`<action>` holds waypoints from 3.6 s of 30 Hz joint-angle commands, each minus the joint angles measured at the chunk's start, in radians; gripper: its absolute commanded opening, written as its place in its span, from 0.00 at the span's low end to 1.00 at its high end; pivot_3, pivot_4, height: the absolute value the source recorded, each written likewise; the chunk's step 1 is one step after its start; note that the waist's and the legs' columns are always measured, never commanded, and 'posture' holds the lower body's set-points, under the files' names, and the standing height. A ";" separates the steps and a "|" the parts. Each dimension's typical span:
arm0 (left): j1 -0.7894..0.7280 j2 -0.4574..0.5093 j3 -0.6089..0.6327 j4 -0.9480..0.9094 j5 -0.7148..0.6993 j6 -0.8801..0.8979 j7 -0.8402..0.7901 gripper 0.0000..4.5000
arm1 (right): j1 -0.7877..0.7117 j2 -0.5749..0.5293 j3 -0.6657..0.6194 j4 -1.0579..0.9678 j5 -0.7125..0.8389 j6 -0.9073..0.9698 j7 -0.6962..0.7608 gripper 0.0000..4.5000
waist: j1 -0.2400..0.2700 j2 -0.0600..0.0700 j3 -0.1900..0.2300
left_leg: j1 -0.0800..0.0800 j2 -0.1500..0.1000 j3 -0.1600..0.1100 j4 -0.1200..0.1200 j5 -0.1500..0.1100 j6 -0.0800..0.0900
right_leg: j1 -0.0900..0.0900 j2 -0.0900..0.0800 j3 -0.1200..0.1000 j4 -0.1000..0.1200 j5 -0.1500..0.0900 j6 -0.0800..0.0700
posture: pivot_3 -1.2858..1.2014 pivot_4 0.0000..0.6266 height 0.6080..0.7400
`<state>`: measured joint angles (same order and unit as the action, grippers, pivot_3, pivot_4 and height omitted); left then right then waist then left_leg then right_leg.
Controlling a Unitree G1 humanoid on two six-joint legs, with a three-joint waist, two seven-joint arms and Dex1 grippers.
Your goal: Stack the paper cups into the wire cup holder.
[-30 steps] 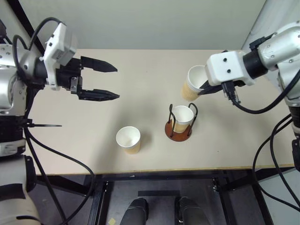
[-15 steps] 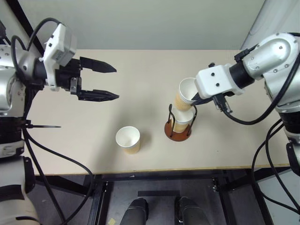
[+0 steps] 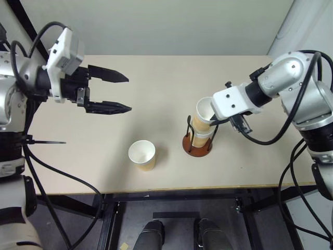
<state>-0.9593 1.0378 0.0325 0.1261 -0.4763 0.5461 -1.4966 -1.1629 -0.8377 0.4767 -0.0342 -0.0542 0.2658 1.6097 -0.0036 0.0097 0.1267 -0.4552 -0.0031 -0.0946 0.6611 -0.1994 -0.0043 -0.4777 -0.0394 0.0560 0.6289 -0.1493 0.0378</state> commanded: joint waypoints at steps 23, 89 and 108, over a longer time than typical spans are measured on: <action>-0.007 0.024 0.024 0.011 0.008 -0.022 0.010 1.00 | -0.069 0.113 -0.150 0.077 0.000 0.077 -0.170 0.99 | 0.000 0.000 0.000 | 0.000 0.000 0.000 0.000 0.000 0.000 | -0.001 0.000 0.000 0.000 0.001 -0.002 | 0.52 0.24 1.00; 0.168 0.143 0.046 0.022 0.112 -0.174 -0.019 1.00 | 0.085 0.571 0.270 0.118 -0.235 -0.214 -0.266 0.23 | -0.014 -0.002 -0.001 | -0.001 0.001 -0.002 0.000 -0.004 -0.006 | -0.006 0.001 0.000 0.007 -0.002 -0.009 | 0.52 0.24 1.00; 0.069 0.119 0.023 0.104 0.112 -0.171 -0.023 1.00 | -0.011 0.338 -0.018 -0.070 0.033 0.157 -0.093 0.01 | -0.014 -0.002 -0.001 | -0.001 0.001 -0.002 -0.002 -0.004 -0.008 | -0.007 0.002 0.000 0.007 -0.003 -0.012 | 0.52 0.24 1.00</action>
<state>-0.8657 1.1373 0.0407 0.2141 -0.3814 0.3995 -1.5198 -1.1484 -0.4918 0.5056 -0.0573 -0.0556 0.4000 1.5067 -0.0178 0.0075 0.1254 -0.4553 -0.0023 -0.0966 0.6585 -0.2030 -0.0123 -0.4845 -0.0379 0.0559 0.6356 -0.1529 0.0251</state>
